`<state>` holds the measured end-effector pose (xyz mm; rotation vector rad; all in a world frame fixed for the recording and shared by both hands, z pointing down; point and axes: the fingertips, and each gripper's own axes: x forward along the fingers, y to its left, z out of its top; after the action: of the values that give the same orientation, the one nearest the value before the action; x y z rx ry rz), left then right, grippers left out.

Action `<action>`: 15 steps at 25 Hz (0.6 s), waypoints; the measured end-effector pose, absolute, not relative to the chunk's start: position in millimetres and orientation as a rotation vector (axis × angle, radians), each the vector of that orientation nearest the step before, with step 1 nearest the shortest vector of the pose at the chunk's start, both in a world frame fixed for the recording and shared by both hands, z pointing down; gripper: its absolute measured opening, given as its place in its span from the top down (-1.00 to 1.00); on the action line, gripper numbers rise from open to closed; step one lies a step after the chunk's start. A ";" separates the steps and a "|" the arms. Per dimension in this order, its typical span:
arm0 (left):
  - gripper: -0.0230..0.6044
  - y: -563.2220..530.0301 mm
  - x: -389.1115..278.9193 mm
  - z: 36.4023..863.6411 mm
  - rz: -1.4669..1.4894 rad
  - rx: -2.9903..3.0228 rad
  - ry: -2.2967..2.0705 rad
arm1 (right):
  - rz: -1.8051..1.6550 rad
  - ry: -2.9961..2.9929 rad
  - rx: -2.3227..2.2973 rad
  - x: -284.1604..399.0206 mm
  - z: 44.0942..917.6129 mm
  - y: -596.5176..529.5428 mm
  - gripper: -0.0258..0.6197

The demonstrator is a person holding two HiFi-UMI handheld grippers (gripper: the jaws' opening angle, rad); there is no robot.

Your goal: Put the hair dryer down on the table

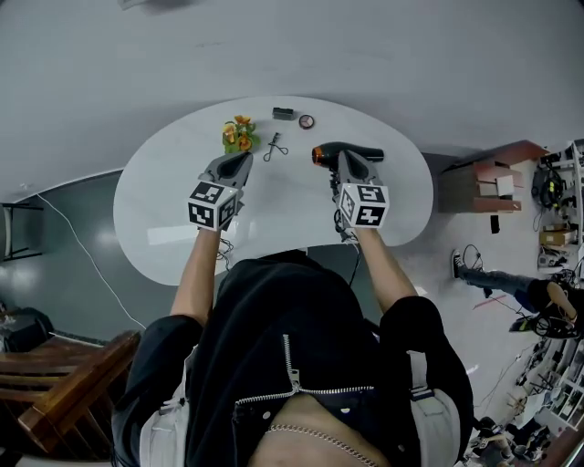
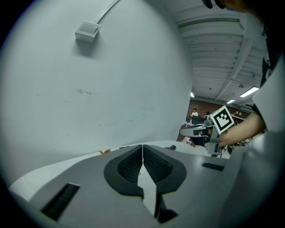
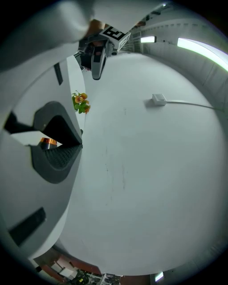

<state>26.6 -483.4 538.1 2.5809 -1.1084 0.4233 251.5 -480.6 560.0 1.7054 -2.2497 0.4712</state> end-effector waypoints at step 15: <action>0.86 -487.6 30.7 536.1 0.402 2.579 -1.101 | 0.445 -2.298 1.682 250.5 550.8 -476.9 0.91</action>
<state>30.7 -487.6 536.1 2.5786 -1.1012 0.4020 250.5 -476.9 550.8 1.6816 -2.2984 0.4447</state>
